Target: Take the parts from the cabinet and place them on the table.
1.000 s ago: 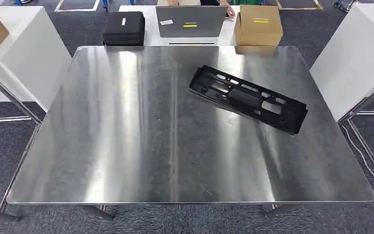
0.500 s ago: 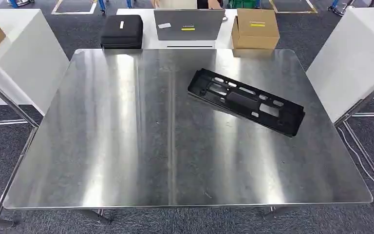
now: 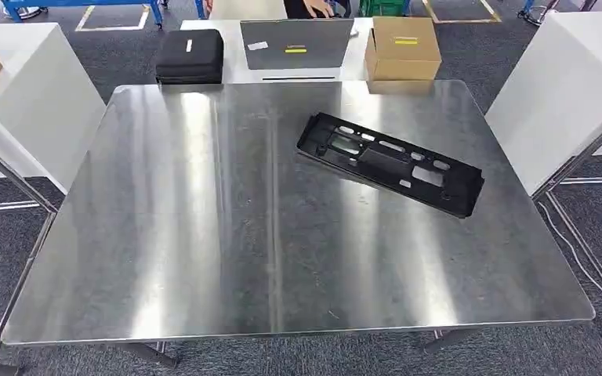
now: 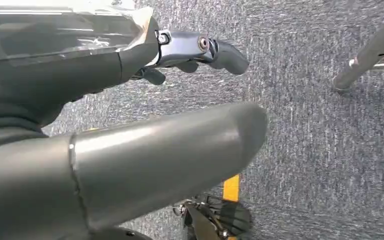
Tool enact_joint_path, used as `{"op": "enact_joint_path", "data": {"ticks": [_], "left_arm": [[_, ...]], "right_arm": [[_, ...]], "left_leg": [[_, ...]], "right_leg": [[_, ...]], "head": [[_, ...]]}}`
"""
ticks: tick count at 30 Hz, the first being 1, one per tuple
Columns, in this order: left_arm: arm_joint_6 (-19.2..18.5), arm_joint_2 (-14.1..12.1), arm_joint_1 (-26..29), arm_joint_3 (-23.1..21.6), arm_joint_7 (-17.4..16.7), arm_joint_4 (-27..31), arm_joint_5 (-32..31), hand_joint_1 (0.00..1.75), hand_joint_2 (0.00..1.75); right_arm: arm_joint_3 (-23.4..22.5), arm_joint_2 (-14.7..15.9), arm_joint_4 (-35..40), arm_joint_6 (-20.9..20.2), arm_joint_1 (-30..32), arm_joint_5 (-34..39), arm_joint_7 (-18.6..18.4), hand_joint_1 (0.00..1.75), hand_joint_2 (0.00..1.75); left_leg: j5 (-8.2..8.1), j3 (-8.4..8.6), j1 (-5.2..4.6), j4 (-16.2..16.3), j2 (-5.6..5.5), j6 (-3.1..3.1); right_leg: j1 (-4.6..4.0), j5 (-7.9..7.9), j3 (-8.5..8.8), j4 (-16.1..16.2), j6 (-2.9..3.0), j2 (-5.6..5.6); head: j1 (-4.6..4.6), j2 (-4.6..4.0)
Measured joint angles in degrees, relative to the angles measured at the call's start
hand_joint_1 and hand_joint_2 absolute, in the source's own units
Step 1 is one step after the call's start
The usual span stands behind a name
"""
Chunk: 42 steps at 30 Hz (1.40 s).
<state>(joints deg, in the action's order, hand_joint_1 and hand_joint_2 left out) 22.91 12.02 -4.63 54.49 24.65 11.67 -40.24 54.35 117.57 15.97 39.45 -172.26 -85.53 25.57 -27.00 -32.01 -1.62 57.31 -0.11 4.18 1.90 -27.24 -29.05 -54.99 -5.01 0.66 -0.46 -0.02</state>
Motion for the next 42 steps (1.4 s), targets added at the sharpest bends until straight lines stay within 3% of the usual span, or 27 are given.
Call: {"op": "enact_joint_path", "data": {"ticks": [6,12,42], "left_arm": [[-0.02,-0.09,-0.37,0.00,-0.17,0.00,-0.05,0.00,0.00],[-0.02,-0.13,-0.37,0.02,-0.20,0.00,-0.04,0.00,0.00],[-0.02,-0.28,-0.37,0.04,-0.20,0.00,-0.04,0.00,0.00]], "right_arm": [[-11.11,-0.02,-5.89,0.04,-0.35,0.04,-0.20,0.00,0.00],[-14.91,-0.04,-8.30,0.04,-0.60,0.04,-0.20,0.00,0.00],[-16.93,-0.09,-10.49,0.07,-0.65,0.04,-0.22,0.00,0.00]], "left_leg": [[-0.04,0.21,0.04,0.00,0.01,-0.01],[-0.03,0.14,0.01,0.00,-0.07,0.00],[-0.03,0.16,0.01,0.00,-0.08,0.00]], "right_leg": [[-0.03,-0.06,-0.39,-0.02,0.00,0.03],[0.00,-0.08,-0.32,-0.01,-0.05,-0.06],[0.00,-0.09,-0.34,-0.01,-0.07,-0.07]], "head": [[0.02,0.00],[0.00,0.00],[0.00,0.00]]}}
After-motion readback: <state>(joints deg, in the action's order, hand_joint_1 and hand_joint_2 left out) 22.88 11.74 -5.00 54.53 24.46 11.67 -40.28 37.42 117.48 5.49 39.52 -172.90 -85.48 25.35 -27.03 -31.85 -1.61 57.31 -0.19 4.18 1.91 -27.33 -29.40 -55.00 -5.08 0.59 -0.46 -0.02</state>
